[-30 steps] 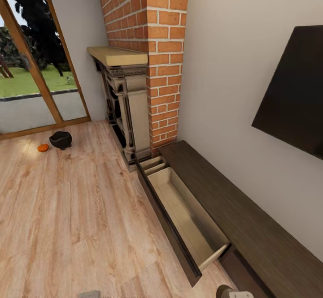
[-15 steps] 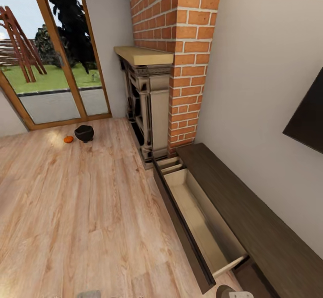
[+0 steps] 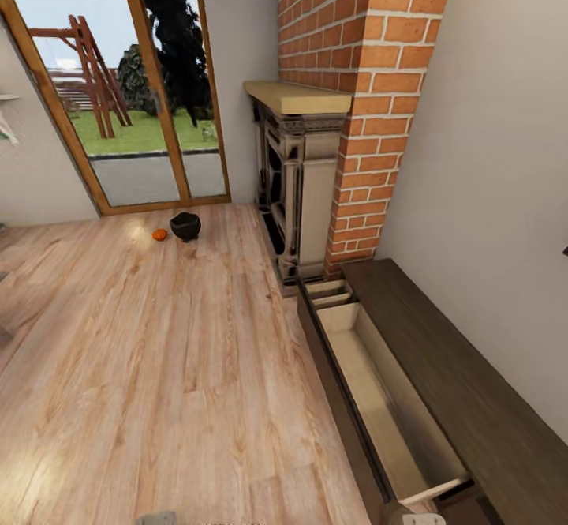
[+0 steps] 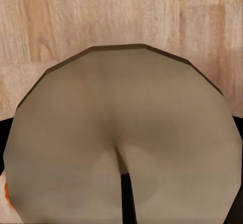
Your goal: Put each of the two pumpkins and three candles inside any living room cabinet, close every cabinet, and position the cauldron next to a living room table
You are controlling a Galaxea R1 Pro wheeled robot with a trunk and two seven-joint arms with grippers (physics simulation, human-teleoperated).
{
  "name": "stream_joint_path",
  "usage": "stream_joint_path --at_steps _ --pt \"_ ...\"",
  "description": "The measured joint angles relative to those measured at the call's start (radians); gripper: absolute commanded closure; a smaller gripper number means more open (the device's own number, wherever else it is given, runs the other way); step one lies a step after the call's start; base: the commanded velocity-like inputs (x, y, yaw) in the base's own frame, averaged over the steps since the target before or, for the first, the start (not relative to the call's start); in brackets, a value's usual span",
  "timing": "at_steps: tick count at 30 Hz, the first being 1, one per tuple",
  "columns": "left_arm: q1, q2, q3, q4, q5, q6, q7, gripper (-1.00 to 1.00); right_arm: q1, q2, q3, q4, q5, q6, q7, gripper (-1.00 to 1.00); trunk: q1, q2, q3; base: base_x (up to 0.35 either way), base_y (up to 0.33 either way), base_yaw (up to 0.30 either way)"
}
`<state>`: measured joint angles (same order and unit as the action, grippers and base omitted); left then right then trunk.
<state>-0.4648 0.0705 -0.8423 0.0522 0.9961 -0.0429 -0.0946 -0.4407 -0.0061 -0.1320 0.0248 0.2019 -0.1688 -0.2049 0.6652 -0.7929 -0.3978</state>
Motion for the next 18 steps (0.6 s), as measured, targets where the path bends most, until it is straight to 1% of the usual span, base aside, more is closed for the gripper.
stream_joint_path --at_steps 18 --pt "0.0 0.003 0.0 0.001 -0.002 0.0 0.0 1.0 0.0 0.0 0.0 0.0 0.0 0.0 0.0 1.0 0.0 0.0 -0.007 0.0 0.0 0.289"
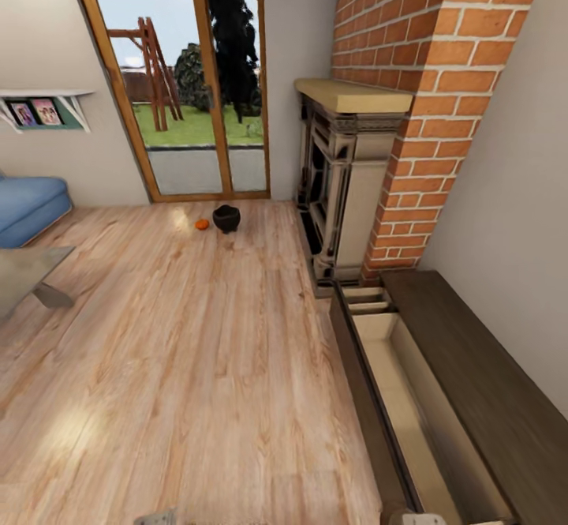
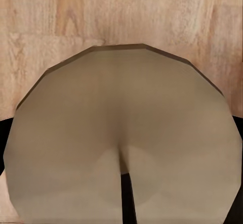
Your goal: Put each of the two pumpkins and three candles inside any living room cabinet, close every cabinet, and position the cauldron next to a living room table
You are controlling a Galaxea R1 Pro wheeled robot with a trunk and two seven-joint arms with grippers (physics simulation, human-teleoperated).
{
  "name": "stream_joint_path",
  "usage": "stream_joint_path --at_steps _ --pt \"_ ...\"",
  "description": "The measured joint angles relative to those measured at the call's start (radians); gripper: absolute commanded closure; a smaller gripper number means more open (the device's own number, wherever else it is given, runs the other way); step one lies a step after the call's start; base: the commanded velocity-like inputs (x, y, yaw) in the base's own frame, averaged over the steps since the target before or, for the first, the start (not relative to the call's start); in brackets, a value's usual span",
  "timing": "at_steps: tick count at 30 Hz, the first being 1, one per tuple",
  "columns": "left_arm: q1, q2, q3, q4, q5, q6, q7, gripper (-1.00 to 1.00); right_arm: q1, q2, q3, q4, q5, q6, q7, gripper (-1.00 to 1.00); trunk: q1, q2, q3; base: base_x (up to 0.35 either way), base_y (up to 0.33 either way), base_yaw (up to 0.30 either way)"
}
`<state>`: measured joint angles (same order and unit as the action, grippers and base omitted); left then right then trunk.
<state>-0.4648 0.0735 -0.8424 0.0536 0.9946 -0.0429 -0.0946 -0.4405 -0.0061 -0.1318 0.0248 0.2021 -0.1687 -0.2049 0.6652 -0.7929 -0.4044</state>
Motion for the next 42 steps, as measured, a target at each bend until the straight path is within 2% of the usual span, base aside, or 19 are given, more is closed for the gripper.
stream_joint_path --at_steps 15,24,42 --pt "0.0 0.0 0.0 -0.001 0.0 0.0 0.0 1.0 0.0 0.0 0.0 0.0 0.0 0.0 0.0 1.0 0.0 0.0 -0.006 0.023 0.0 0.28" --pt "0.0 0.006 0.0 0.0 0.0 0.0 -0.006 1.0 0.0 -0.001 0.0 0.0 -0.002 0.0 0.0 1.0 0.0 0.0 -0.006 0.314 0.0 0.079" --pt "0.0 0.006 0.0 0.0 0.0 0.0 -0.006 1.0 0.0 0.001 0.001 0.0 0.0 0.0 0.0 1.0 0.0 0.0 -0.006 0.336 0.0 0.283"
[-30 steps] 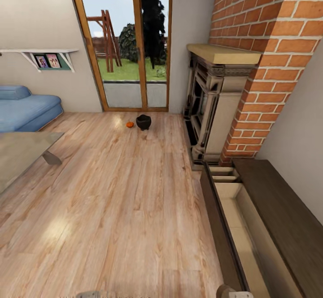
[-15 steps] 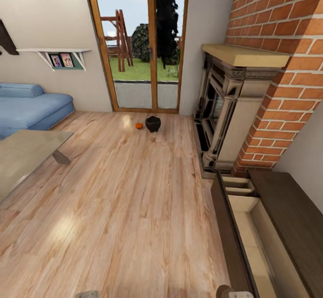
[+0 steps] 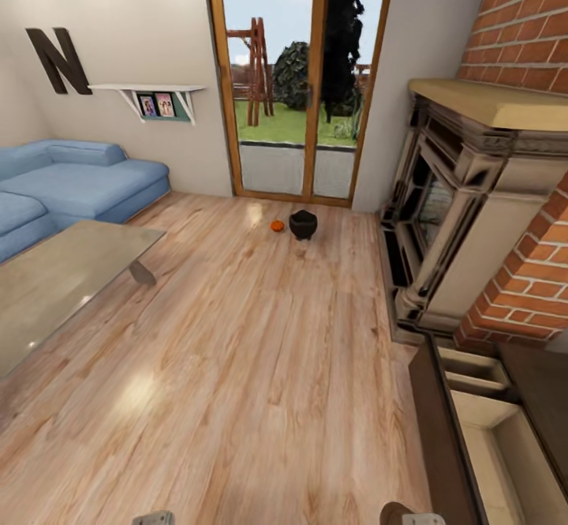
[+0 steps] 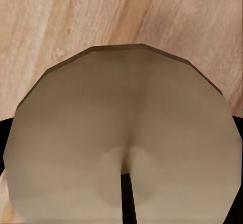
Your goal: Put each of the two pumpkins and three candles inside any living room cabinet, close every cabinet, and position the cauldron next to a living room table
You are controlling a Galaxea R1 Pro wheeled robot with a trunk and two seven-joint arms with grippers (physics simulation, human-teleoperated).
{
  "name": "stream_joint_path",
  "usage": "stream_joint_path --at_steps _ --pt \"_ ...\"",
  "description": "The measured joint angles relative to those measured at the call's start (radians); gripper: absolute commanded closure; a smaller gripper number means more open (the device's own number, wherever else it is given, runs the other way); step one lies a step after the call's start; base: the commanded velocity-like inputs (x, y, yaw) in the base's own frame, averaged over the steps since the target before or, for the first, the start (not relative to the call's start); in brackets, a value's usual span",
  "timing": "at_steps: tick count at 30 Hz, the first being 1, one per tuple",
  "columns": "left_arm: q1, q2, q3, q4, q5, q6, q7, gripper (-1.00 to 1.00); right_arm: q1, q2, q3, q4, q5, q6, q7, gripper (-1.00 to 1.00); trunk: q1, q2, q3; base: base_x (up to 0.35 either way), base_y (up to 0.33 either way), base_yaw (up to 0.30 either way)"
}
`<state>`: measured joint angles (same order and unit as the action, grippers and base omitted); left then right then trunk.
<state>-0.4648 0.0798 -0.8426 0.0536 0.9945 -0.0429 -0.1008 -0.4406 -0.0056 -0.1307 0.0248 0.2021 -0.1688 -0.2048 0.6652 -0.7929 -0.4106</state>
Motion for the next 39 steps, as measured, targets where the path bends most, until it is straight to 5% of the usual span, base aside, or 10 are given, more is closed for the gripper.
stream_joint_path --at_steps 12,39 --pt "0.0 0.0 0.0 0.0 0.0 0.0 0.0 1.0 -0.001 -0.001 0.0 0.0 0.0 0.0 0.0 1.0 0.0 0.0 0.0 0.336 0.0 0.272" --pt "0.0 0.0 0.0 0.0 0.0 0.0 0.0 1.0 0.0 -0.001 -0.001 0.0 -0.001 0.0 0.0 1.0 0.0 0.0 0.0 0.317 0.114 -0.002"
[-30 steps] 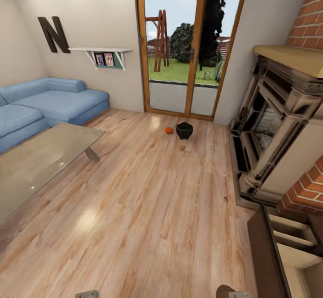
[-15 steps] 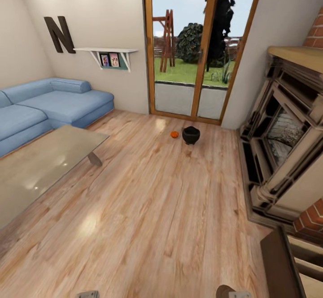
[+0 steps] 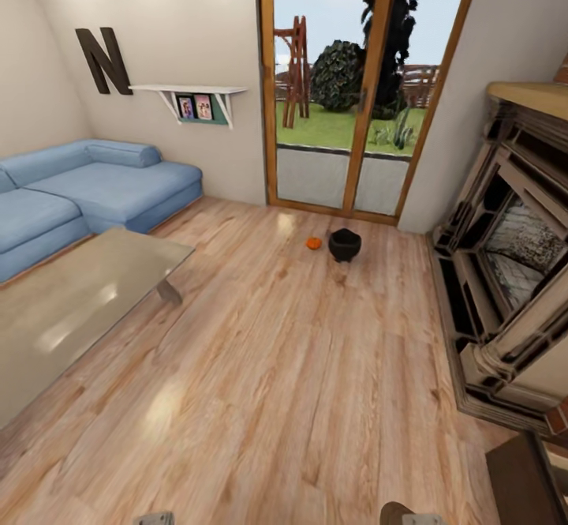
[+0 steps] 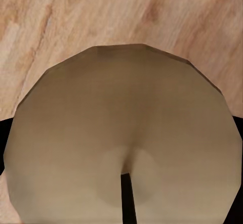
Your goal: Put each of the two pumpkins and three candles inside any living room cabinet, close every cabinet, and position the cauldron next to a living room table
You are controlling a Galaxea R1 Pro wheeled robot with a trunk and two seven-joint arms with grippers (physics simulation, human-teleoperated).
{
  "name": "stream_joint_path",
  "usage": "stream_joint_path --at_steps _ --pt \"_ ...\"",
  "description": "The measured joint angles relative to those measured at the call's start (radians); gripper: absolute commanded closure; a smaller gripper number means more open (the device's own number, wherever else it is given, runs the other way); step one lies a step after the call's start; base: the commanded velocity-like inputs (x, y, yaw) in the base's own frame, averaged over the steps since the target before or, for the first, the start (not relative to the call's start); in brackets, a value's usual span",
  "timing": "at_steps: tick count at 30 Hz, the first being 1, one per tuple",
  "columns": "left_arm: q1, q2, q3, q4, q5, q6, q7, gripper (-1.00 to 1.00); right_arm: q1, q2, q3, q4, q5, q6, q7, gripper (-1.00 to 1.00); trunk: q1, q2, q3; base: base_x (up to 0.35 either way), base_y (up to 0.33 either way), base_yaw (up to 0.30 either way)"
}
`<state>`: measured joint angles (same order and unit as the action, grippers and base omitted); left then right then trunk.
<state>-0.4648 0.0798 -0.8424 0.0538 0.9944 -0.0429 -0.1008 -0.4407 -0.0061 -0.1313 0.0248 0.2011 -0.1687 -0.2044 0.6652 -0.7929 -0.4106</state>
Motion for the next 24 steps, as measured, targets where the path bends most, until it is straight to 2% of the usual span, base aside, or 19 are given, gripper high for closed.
stream_joint_path --at_steps 5,24 --pt "0.0 0.0 0.0 0.0 0.001 0.0 0.002 1.0 0.0 0.0 0.001 0.0 0.0 0.0 0.002 1.0 0.0 0.0 0.002 0.134 0.046 -0.248" --pt "0.0 0.0 0.0 0.0 0.002 0.0 0.006 1.0 0.0 0.0 0.0 0.0 -0.001 0.0 0.002 1.0 0.0 0.0 0.016 0.004 0.006 -0.279"
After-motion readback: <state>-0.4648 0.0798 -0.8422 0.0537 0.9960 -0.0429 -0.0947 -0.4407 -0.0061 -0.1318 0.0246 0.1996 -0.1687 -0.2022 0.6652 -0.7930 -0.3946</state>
